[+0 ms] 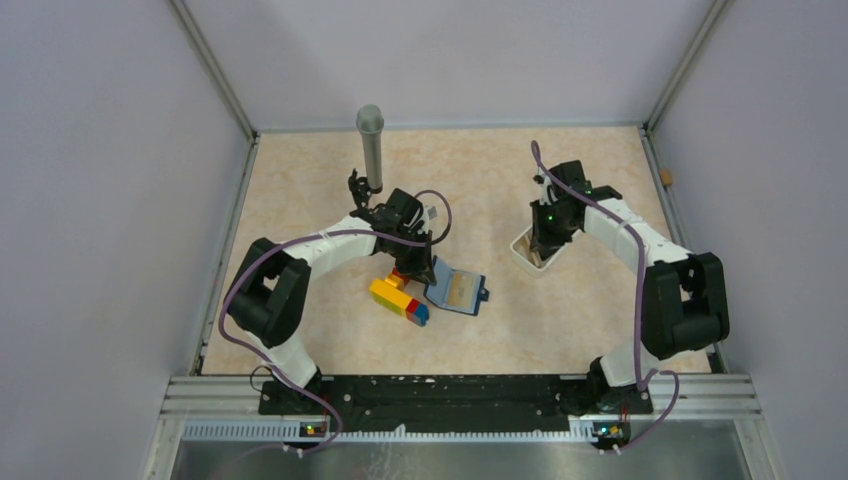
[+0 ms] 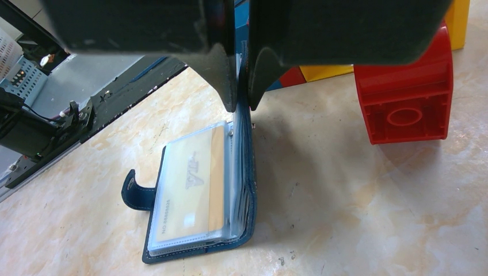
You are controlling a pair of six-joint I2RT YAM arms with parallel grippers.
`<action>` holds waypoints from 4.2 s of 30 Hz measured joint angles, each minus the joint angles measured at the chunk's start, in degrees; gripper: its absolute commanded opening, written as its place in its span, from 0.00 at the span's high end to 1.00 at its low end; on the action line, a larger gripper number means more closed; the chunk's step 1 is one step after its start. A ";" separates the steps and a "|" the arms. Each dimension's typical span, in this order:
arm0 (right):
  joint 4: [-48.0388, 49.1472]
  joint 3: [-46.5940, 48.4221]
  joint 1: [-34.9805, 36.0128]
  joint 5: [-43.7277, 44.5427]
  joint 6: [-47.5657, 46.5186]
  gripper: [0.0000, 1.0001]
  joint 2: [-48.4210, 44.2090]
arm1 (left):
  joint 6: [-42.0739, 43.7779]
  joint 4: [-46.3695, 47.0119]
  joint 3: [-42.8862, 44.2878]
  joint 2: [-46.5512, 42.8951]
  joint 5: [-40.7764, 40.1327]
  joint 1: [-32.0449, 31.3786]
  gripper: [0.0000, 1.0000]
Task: Put the credit cards into the card holder
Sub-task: Pick up the credit card from the storage box, then insert the credit card into the card holder.
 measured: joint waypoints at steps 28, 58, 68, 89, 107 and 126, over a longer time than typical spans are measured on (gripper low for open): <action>-2.78 0.50 0.11 7.43 2.54 1.00 -7.10 | -1.20 0.48 -0.02 -0.02 0.09 -0.02 1.00; 46.64 -41.97 16.22 -11.34 44.19 1.00 -23.10 | -10.36 13.07 -7.41 -0.66 0.00 -6.19 0.84; 56.63 -44.09 16.24 -10.12 46.53 1.00 -16.59 | -8.07 10.91 -7.08 0.00 -2.56 -6.19 0.82; 67.58 -44.76 16.24 -11.45 47.63 1.00 -7.34 | -7.26 9.99 -6.32 0.90 -2.34 -5.57 0.83; 69.53 -45.53 16.24 -10.97 50.53 1.00 -4.81 | -6.38 8.04 -6.32 0.90 -3.02 -4.11 0.62; 69.57 -44.96 17.94 -9.18 50.53 1.00 -3.82 | -5.55 6.60 -6.32 1.88 -3.08 -3.82 0.73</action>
